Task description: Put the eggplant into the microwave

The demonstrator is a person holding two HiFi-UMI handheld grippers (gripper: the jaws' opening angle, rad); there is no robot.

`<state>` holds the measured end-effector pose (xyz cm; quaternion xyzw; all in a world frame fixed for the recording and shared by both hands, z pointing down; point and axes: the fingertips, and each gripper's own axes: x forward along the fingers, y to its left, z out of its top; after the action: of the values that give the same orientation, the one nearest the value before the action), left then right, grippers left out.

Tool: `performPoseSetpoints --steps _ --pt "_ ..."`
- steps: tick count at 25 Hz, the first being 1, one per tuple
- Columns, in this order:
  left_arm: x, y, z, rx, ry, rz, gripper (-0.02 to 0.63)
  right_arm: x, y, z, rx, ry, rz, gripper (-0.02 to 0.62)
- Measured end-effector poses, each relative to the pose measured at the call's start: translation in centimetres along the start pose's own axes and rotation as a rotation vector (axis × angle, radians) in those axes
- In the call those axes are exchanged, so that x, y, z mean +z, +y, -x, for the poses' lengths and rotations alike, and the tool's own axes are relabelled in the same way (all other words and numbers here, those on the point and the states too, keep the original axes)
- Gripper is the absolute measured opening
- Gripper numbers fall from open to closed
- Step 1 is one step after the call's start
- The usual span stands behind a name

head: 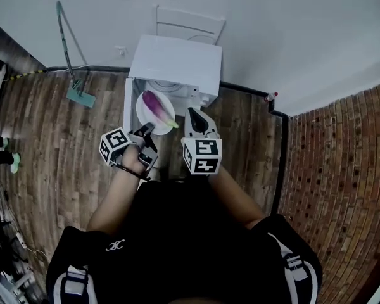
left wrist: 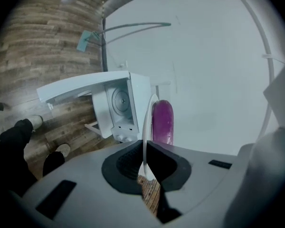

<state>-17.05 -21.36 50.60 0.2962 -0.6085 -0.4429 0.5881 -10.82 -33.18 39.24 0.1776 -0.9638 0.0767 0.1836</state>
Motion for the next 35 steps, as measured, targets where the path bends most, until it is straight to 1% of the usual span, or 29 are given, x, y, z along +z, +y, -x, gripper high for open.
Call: performPoseSetpoints --steps 4,8,14,16,20,24,27,30,32,35 --pt "-0.7 0.5 -1.9 0.007 -0.09 0.032 0.017 -0.7 -1.9 -0.9 0.103 0.035 0.018 0.006" --pt "-1.3 1.6 -4.6 0.009 -0.15 0.061 0.017 -2.9 -3.6 -2.0 0.202 0.074 0.052 0.006" --pt "0.2 3.9 -9.1 -0.004 -0.203 0.086 0.017 -6.6 -5.1 -5.3 0.274 0.096 0.094 0.006" --pt "1.3 5.4 -10.3 0.008 -0.212 0.082 0.017 -7.9 -4.9 -6.9 0.29 0.096 0.089 0.006" --pt "4.0 9.2 -13.1 0.026 -0.225 0.08 0.017 -11.2 -4.3 -10.4 0.301 0.06 0.071 0.006" --pt "6.6 13.3 -16.3 -0.01 -0.228 0.091 0.017 -16.1 -3.7 -13.7 0.286 0.026 0.057 0.006" --pt "8.0 16.2 -19.1 -0.046 -0.204 0.094 0.016 -20.7 -3.1 -15.9 0.335 0.005 0.027 0.006" --pt "8.8 18.4 -22.2 -0.069 -0.175 0.049 0.017 -25.0 -3.2 -18.2 0.406 -0.023 -0.022 0.006" --pt "9.2 19.6 -24.1 -0.085 -0.162 0.023 0.017 -26.8 -3.3 -19.6 0.447 -0.065 -0.047 0.006" --pt "10.0 20.9 -26.3 -0.114 -0.157 -0.024 0.017 -28.9 -3.5 -21.4 0.485 -0.129 -0.046 0.006"
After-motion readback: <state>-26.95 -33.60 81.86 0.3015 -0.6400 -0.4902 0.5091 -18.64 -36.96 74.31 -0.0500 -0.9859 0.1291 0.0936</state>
